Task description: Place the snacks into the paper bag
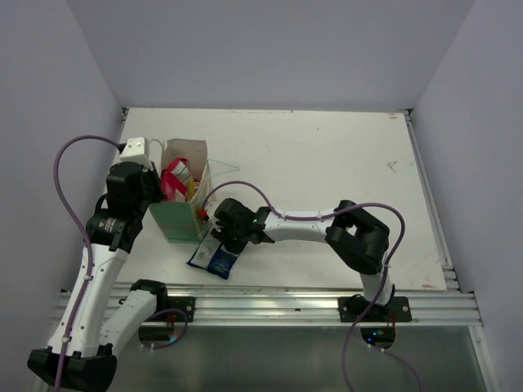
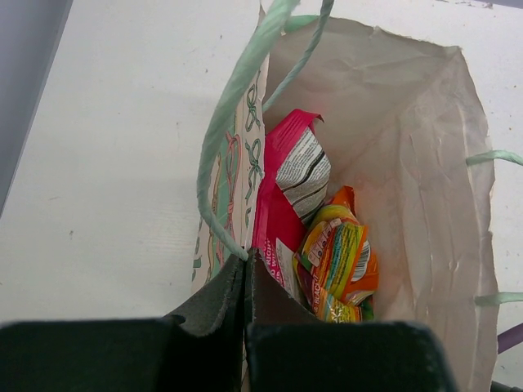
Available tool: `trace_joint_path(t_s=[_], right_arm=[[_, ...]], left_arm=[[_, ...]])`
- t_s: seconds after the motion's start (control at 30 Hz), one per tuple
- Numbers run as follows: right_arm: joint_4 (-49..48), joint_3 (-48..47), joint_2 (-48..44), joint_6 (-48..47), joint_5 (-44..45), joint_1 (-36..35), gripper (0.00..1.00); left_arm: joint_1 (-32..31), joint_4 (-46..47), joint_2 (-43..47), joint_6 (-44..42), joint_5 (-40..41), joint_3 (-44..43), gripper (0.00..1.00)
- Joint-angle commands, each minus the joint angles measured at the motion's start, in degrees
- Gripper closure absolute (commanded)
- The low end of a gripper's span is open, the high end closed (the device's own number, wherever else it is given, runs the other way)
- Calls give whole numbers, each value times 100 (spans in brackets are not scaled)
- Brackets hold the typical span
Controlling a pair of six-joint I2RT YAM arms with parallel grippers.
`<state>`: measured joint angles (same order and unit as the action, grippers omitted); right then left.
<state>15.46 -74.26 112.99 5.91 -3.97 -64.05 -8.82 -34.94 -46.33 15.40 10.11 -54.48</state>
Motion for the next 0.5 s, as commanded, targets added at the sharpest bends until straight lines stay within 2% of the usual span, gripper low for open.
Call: trace_joint_path(t_s=[0.0, 0.13, 0.17, 0.2, 0.3, 0.47], right_arm=[[625, 385, 243, -20, 97, -99, 71], [466, 570, -303, 51, 518, -99, 24], [466, 562, -356, 33, 581, -99, 10], [475, 536, -444, -11, 616, -99, 1], [545, 404, -418, -72, 556, -99, 1], [721, 114, 354, -152, 151, -99, 1]], left_arm=[[-76, 22, 71, -63, -35, 7, 100], [-67, 31, 80, -54, -44, 25, 100], [-76, 31, 71, -54, -44, 16, 100], [-76, 57, 71, -54, -53, 25, 100], [-76, 57, 71, -54, -88, 25, 100], [-76, 31, 71, -72, -35, -1, 100]])
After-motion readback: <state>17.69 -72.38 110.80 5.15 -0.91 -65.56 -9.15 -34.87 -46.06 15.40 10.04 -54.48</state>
